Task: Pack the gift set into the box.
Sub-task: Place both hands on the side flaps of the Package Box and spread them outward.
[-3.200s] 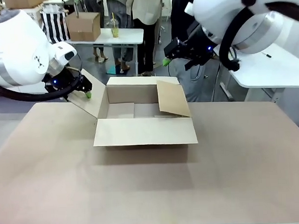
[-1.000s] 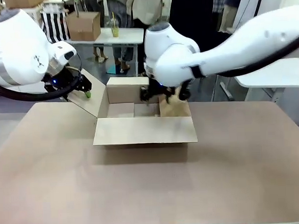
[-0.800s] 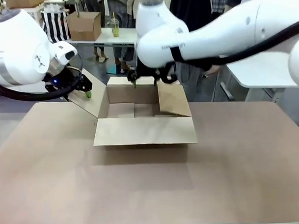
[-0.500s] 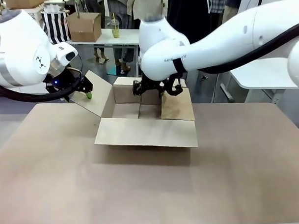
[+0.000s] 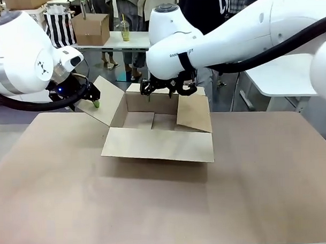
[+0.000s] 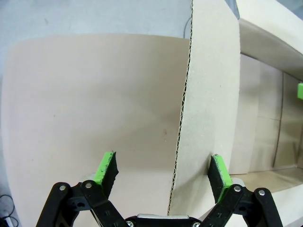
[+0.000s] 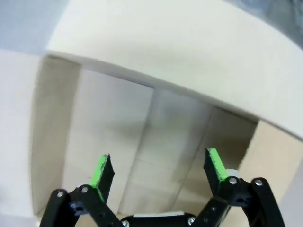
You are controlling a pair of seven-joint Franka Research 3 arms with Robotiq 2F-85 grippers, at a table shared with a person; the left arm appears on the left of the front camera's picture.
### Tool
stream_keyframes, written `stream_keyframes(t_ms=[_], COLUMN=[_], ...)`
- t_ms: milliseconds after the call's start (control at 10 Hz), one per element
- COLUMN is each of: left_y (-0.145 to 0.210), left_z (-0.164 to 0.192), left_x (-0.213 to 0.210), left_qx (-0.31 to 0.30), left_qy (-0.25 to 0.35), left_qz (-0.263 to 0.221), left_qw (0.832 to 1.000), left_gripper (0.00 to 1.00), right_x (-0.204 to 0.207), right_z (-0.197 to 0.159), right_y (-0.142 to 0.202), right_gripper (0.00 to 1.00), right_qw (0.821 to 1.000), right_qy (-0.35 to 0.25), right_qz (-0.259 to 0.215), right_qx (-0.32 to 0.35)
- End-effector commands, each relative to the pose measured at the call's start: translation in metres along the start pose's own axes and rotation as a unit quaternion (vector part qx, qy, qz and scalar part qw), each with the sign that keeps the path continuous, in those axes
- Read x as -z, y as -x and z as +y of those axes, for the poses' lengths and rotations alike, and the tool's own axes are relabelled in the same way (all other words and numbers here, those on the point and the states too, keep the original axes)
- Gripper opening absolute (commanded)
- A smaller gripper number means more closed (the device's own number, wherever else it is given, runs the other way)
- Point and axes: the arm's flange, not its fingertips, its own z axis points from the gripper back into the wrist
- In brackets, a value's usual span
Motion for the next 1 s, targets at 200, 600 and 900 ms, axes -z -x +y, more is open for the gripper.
stream_keyframes(t_ms=[200,600,900], left_y=[0.001,0.001,0.001], left_z=[0.001,0.001,0.001], left_x=[-0.002,-0.002,-0.002], left_qx=[-0.002,-0.002,-0.002], left_qy=[-0.007,-0.007,-0.007], left_qz=[-0.004,-0.004,-0.004], left_qw=[1.0,1.0,1.0], left_gripper=[1.0,1.0,1.0], right_x=[-0.045,-0.024,0.0], right_z=[-0.019,-0.023,-0.036], right_y=[0.023,0.03,0.028], right_gripper=[1.0,1.0,1.0], right_qw=[0.999,0.987,0.974], right_qy=[0.017,0.101,0.172], right_qz=[0.05,0.096,0.062], right_qx=[-0.007,0.078,0.133])
